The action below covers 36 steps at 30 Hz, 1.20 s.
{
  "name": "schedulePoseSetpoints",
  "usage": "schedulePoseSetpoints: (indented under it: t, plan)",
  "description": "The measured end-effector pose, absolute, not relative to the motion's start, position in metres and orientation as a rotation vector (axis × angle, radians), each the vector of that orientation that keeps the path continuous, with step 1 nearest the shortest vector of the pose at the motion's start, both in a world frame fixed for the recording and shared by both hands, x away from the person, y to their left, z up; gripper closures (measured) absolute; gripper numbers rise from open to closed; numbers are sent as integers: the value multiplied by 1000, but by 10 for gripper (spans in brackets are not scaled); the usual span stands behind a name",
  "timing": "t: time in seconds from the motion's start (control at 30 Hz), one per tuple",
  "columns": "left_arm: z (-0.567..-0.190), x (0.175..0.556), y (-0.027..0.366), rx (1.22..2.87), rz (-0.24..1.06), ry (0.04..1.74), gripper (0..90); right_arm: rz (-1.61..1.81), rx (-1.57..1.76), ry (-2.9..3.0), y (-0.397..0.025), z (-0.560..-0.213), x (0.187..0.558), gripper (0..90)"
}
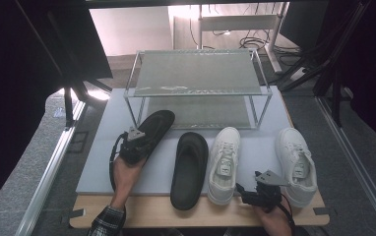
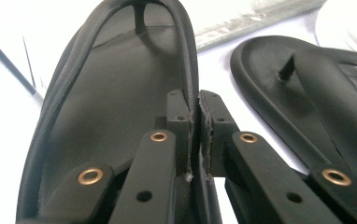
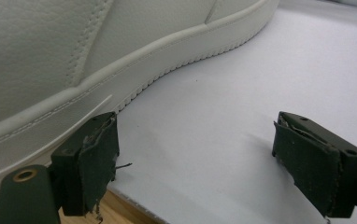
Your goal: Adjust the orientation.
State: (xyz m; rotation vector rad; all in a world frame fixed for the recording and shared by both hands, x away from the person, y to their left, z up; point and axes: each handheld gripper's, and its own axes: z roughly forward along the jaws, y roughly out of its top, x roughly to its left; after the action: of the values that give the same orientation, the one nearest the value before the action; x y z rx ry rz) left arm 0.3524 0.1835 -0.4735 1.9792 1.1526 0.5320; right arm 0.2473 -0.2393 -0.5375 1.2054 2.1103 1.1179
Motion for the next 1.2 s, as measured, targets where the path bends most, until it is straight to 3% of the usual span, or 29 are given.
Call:
schedulePoseSetpoints:
  t: [0.63,1.2]
  plan:
    - [-493,391,157,1934,649,1250,839,1117,1204,2113,-240,-537,247,148]
    - [-487,379,176,1922,559,1216,765,1117,1203,2113,-240,-537,247,148]
